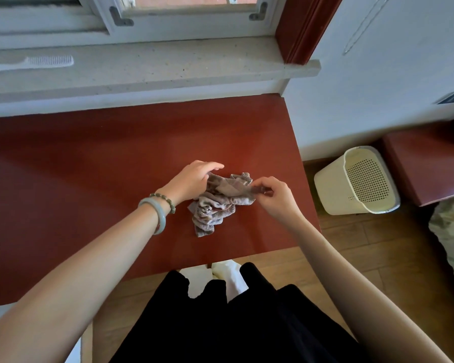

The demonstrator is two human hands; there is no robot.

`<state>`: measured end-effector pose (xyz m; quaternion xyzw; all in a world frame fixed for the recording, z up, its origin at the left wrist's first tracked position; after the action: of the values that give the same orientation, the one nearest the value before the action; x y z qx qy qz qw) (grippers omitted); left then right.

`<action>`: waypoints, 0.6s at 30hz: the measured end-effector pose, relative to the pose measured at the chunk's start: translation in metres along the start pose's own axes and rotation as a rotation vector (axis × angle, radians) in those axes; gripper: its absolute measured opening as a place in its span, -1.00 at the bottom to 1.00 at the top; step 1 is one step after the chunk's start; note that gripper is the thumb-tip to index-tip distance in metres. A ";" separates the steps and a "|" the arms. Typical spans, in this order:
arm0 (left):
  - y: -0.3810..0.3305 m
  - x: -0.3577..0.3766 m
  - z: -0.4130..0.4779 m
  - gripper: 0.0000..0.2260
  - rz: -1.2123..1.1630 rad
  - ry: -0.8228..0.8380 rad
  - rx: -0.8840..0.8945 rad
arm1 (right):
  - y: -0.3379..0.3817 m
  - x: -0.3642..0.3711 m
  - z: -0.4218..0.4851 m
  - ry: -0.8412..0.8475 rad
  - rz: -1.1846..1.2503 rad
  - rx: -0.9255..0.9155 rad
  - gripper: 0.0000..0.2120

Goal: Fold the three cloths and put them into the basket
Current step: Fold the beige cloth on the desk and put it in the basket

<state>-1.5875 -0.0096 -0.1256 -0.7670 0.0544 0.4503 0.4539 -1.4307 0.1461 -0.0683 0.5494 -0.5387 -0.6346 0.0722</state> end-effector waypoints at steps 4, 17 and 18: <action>-0.028 0.002 0.001 -0.43 -0.091 0.101 0.131 | 0.014 -0.009 -0.006 0.009 0.027 -0.056 -0.73; -0.010 -0.045 -0.016 -0.91 0.092 0.070 0.182 | 0.059 -0.047 -0.007 0.071 0.093 -0.211 -0.58; -0.007 -0.045 -0.019 -0.90 0.090 0.068 0.161 | 0.062 -0.049 -0.007 0.079 0.095 -0.220 -0.58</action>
<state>-1.5988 -0.0341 -0.0846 -0.7396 0.1400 0.4383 0.4912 -1.4377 0.1502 0.0111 0.5367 -0.4881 -0.6635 0.1829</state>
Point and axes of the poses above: each hand's wrist, its own z-axis towards the middle knuckle, its own x-axis out of the palm, y = z × x, the point moved 2 cm from there along z, towards the middle knuckle, and after that the axes turned 12 degrees about -y, right-handed, at the moved point
